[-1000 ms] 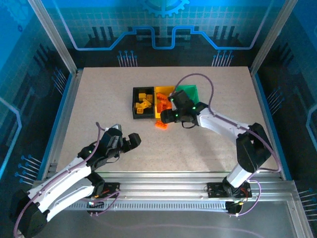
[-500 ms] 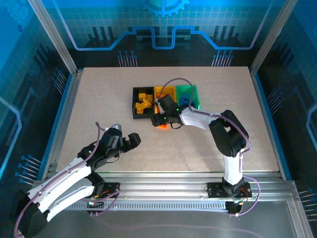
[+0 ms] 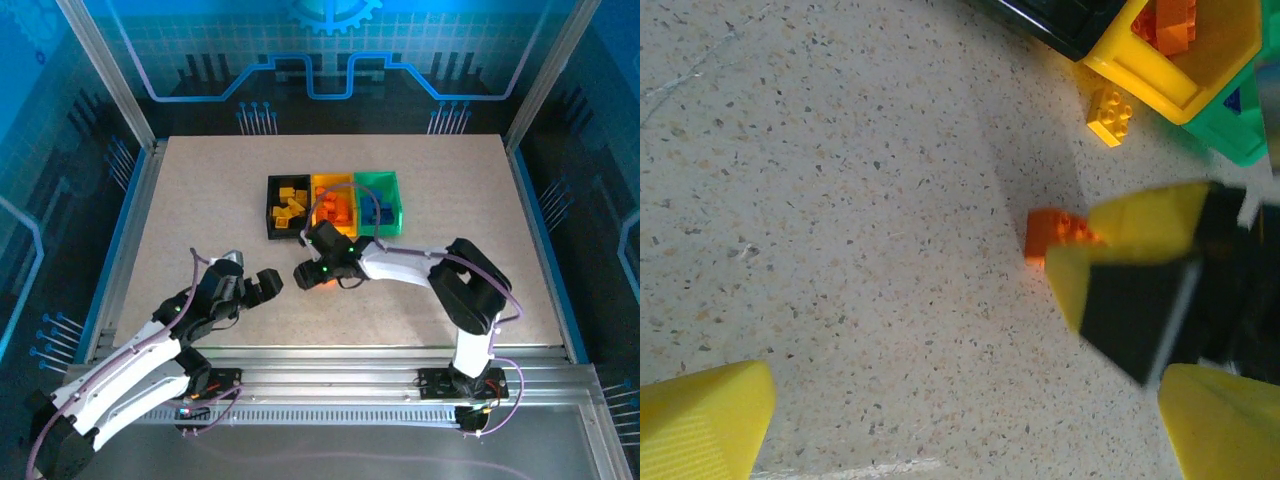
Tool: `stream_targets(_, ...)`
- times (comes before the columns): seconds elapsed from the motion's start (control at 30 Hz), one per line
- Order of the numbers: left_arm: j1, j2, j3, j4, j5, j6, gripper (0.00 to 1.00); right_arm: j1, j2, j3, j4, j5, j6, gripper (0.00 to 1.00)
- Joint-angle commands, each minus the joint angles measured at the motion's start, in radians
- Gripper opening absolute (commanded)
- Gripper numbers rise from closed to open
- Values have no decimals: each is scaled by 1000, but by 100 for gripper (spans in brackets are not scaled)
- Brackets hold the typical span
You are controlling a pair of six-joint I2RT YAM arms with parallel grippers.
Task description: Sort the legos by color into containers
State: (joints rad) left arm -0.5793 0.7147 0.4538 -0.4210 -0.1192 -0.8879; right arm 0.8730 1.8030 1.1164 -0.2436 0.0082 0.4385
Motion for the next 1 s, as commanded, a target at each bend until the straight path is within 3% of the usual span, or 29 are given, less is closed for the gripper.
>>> stream_targets(0.0,11,-19,-3,-22,-11,20,99,27,-96,-19,-65,42,41,69)
stream_targets(0.1,15,-27,0,-28,-11,23,99,27,-122,4,-128,112,16,73)
stream_targets(0.23,20,-29,0,-35,-13,25,99,0,-33,86,-221,164,-11,74)
stream_targets(0.43,25,-29,-4,-35,-6,22,99,-9,54,150,-302,155,190,79)
stream_targets(0.47,26,-29,-7,-32,-9,23,99,1,62,151,-307,165,230,95)
stream_targets(0.5,27,-30,-10,-27,-8,24,99,11,72,157,-312,174,257,100)
stream_targets(0.73,34,-30,-24,-18,4,28,99,44,139,202,-391,258,355,100)
stream_targets(0.97,41,-35,-41,-12,13,28,99,58,224,257,-450,305,348,93)
